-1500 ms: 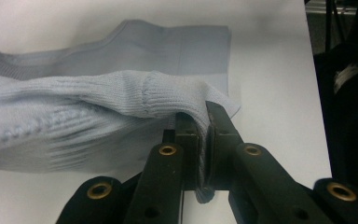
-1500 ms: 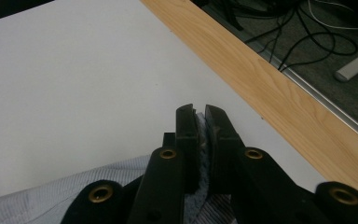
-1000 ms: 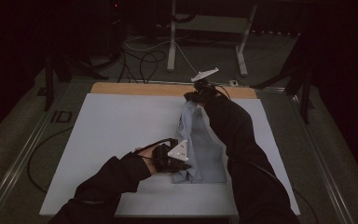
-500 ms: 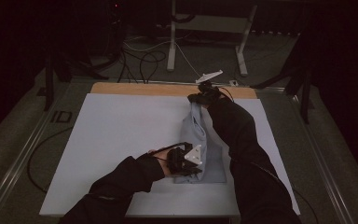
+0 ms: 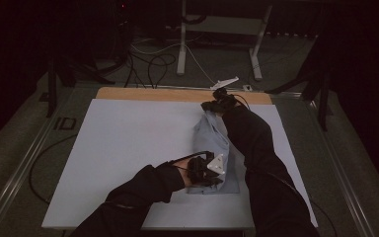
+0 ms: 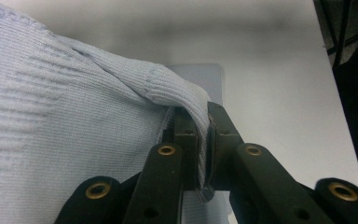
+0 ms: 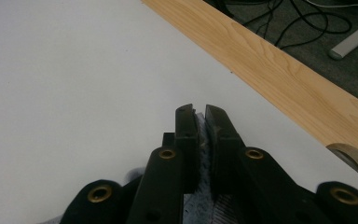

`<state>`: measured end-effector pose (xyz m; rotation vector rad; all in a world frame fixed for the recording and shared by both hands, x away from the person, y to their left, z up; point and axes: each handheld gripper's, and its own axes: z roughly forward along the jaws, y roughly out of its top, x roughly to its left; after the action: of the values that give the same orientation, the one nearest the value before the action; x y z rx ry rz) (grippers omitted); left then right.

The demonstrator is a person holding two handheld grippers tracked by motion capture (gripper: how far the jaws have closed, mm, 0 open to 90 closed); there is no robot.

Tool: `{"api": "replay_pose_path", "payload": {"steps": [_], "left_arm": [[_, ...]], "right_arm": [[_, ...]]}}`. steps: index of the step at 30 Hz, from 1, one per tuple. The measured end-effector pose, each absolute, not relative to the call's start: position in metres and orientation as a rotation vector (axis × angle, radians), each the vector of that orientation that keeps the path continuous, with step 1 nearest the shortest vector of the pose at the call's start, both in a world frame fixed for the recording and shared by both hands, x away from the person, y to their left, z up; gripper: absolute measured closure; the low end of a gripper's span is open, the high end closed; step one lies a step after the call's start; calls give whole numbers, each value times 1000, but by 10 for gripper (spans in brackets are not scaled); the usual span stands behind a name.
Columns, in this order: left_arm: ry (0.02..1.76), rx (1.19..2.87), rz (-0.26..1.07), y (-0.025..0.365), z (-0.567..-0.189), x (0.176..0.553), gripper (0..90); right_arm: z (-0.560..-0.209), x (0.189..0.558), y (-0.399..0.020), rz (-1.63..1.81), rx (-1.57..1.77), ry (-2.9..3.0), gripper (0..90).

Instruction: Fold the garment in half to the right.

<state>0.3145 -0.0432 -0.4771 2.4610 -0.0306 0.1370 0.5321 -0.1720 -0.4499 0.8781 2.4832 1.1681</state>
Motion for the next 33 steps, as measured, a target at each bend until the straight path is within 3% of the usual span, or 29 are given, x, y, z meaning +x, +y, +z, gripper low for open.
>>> {"api": "replay_pose_path", "payload": {"steps": [10, 12, 14, 17, 20, 33], "left_arm": [[-13, 2487, 115, -57, -488, 320, 854], [-5, 2487, 105, -60, -489, 321, 848], [-10, 2482, 90, -62, -489, 320, 831], [-37, 2483, 58, -65, -489, 319, 740], [-58, 2471, 33, -65, -488, 317, 627], [-41, 2460, 22, -57, -475, 314, 437]], "right_arm": [[-452, 536, -176, 1189, 882, 2492, 838], [-453, 535, -178, 1200, 886, 2485, 801], [-453, 534, -181, 1197, 881, 2466, 665], [-453, 532, -182, 1200, 884, 2469, 367], [-451, 530, -185, 1222, 900, 2475, 139], [-443, 520, -189, 1284, 897, 2446, 94]]}}
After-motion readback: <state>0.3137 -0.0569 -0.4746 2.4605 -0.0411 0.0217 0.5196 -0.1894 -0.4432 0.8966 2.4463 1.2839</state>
